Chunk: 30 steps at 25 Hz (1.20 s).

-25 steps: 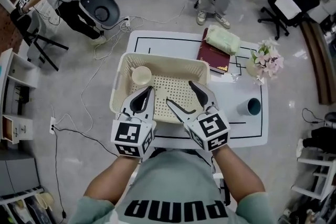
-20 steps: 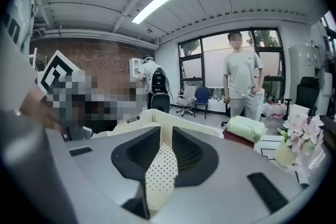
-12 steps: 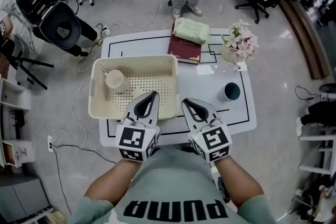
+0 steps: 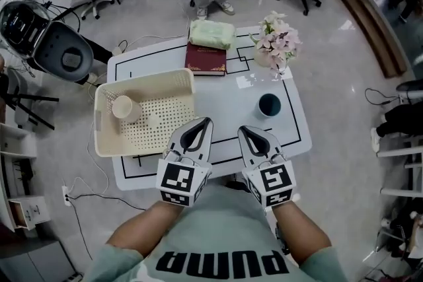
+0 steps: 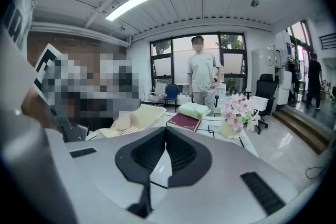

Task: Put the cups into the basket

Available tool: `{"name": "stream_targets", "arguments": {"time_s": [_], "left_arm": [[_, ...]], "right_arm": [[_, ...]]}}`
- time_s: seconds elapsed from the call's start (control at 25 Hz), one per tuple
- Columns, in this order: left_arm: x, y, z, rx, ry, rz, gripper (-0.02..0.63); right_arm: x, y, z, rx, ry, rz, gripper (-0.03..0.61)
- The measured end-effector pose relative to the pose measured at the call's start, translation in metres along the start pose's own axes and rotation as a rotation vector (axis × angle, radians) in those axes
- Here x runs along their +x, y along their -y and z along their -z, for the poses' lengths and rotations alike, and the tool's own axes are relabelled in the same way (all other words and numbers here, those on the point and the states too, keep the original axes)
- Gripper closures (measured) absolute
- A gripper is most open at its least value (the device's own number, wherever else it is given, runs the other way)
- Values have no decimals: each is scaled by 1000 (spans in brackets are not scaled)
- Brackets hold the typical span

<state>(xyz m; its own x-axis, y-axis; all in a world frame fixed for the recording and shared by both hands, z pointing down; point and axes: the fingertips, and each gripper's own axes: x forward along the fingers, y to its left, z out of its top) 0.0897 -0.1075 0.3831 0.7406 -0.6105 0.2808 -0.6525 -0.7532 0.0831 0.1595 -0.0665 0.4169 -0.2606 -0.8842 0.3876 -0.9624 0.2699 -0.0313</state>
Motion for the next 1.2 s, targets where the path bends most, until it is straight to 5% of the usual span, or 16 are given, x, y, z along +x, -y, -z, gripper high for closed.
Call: {"name": "stream_targets", "arguments": {"time_s": [0.52, 1.2], "left_arm": [[35, 57, 10, -1, -21, 85, 609], [51, 72, 29, -3, -62, 25, 609]], "right_arm": [[-40, 50, 34, 67, -18, 105, 561], [-42, 72, 56, 58, -43, 74, 561]]}}
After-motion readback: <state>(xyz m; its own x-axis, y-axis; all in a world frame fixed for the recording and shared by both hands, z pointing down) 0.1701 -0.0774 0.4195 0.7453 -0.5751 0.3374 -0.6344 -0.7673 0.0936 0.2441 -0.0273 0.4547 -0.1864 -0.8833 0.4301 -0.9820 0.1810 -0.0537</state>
